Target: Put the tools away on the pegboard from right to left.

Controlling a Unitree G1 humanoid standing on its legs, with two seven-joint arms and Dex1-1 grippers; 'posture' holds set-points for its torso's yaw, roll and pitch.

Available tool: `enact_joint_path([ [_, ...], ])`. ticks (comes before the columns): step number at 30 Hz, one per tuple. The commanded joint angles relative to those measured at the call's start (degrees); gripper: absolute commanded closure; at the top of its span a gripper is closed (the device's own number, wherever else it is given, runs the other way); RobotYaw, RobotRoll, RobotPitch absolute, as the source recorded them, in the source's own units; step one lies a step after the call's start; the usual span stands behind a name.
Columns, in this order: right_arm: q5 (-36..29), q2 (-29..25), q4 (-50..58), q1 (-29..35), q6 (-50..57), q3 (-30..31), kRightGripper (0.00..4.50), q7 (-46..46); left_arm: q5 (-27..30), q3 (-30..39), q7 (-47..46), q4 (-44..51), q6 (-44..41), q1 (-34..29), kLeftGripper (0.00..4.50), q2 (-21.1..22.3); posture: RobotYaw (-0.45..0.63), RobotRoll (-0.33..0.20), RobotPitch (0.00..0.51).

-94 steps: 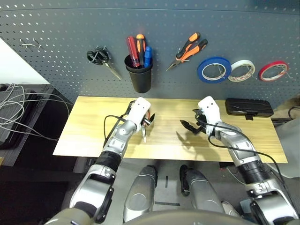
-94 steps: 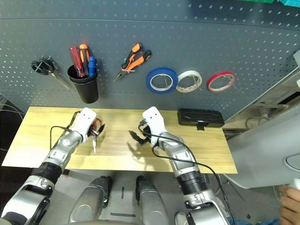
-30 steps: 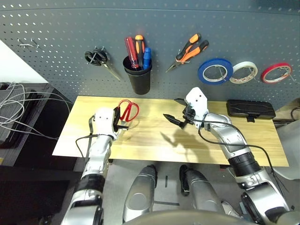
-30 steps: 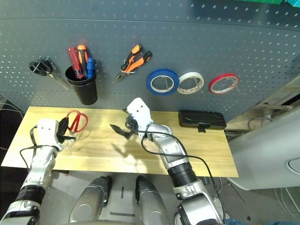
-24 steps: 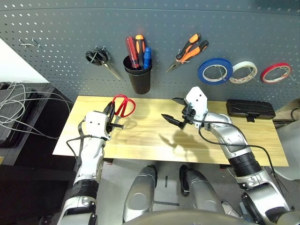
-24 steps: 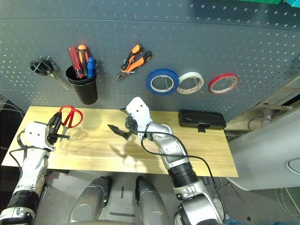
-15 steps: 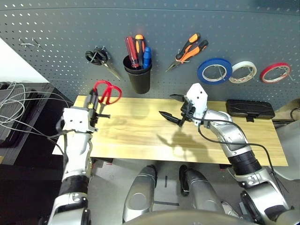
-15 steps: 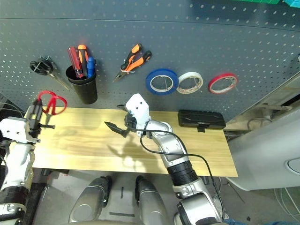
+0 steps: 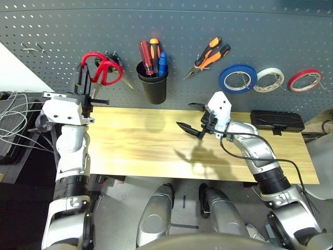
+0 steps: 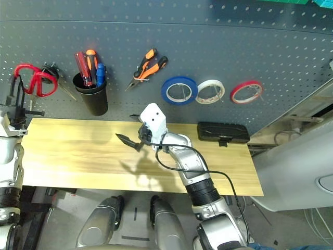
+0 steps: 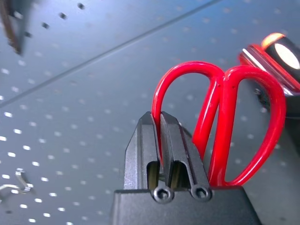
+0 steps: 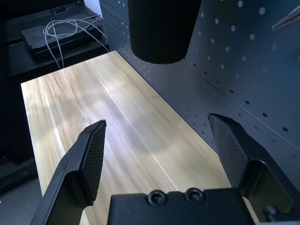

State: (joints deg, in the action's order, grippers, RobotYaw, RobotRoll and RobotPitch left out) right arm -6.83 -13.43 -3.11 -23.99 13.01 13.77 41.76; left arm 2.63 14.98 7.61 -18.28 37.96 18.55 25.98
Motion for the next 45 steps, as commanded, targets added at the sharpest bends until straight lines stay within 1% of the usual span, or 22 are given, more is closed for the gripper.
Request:
enact_joint_path([
  [1, -0.22, 0.36, -0.51, -0.2, 0.04, -0.1, 0.0, -0.46, 0.33, -0.95, 1.11, -2.66, -2.25, 1.1, 4.46, -0.36, 0.13, 0.0, 0.204],
  [9, -0.08, 0.65, -0.41, -0.23, 0.41, -0.07, 0.0, -1.31, 0.33, -0.04, -0.38, -7.71, -6.67, 3.97, 4.46, -0.76, 0.12, 0.0, 0.207],
  [18, 0.16, 0.8, -0.78, -0.32, 0.41, 0.05, 0.0, -1.86, 0.23, 0.36, -2.55, -9.54, -7.03, 5.74, 4.46, -0.65, 0.12, 0.0, 0.208],
  [24, 0.28, 0.57, -1.16, 0.11, 0.02, 0.06, 0.0, -1.98, 1.25, -1.09, 0.13, -6.67, -2.81, 4.06, 4.46, -1.42, 0.12, 0.0, 0.207],
  [32, 0.55, 0.09, -2.16, 0.48, -0.62, -0.04, 0.0, -2.02, 0.52, -2.12, 1.04, -0.56, -0.69, 0.68, 4.46, -3.0, 0.12, 0.0, 0.209],
  [37, 0.65, -0.29, -2.64, 0.54, -0.98, -0.02, 0.0, -2.04, -0.45, -0.46, -1.31, 2.49, -0.14, -0.15, 4.46, -2.92, 0.12, 0.0, 0.21],
  [45, 0.75, -0.47, -2.99, 0.67, -1.23, 0.08, 0.0, -2.1, 0.24, 2.62, -3.78, 1.92, -0.96, -0.02, 4.46, -2.26, 0.12, 0.0, 0.206],
])
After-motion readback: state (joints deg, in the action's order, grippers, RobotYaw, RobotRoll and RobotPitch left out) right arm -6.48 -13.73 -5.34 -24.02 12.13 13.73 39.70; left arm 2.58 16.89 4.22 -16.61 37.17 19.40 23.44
